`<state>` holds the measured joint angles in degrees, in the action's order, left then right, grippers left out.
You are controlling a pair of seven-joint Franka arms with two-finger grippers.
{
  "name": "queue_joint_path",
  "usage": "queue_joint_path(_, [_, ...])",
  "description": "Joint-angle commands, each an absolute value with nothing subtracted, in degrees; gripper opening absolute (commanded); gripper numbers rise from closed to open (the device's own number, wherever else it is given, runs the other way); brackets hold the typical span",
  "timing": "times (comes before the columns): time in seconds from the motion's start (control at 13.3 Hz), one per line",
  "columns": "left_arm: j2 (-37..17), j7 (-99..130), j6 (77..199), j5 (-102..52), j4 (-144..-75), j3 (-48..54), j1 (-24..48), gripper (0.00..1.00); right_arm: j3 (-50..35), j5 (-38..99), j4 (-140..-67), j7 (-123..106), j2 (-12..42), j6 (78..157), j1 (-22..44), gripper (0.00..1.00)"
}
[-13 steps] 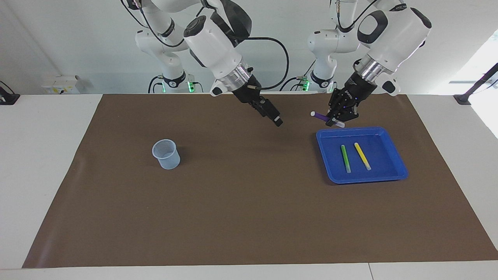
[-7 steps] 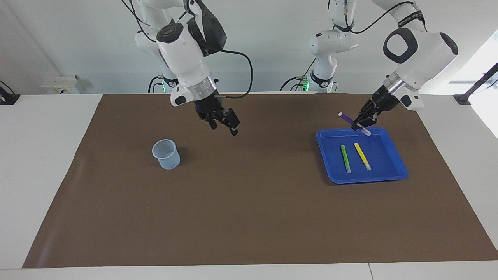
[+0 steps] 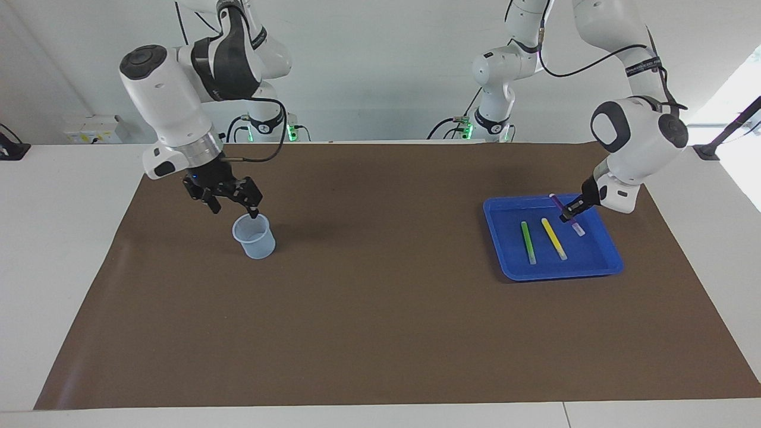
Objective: Right arm passes pens to left for tray arrangement
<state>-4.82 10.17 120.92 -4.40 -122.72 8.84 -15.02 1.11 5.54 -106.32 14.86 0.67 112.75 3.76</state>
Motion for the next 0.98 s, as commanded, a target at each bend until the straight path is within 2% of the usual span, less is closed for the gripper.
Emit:
queue_joint_path(0.0, [-8.77,4.23,124.96,1.13,-121.82,9.32,-16.43,0.00,3.42,2.64,-106.35,9.16,-1.31,110.13,3.25,1.00])
queue_joint_path(0.6, [-11.95,2.37,128.41,3.96,-121.82,9.32,-16.70,0.00,2.73,-2.28,-97.66,7.73,-1.14,99.77,1.41,1.00])
queue_joint_path(0.83, [-11.95,1.59,128.32,3.96,-121.82,9.32,-17.49,0.00,2.72,-2.29,-97.03,7.73,-1.84,97.74,1.58,1.00])
queue_joint_path(0.9, [-11.95,0.80,128.49,3.96,-121.82,9.40,-18.10,0.71,2.81,-2.29,-97.64,7.56,-2.72,97.47,1.58,1.00])
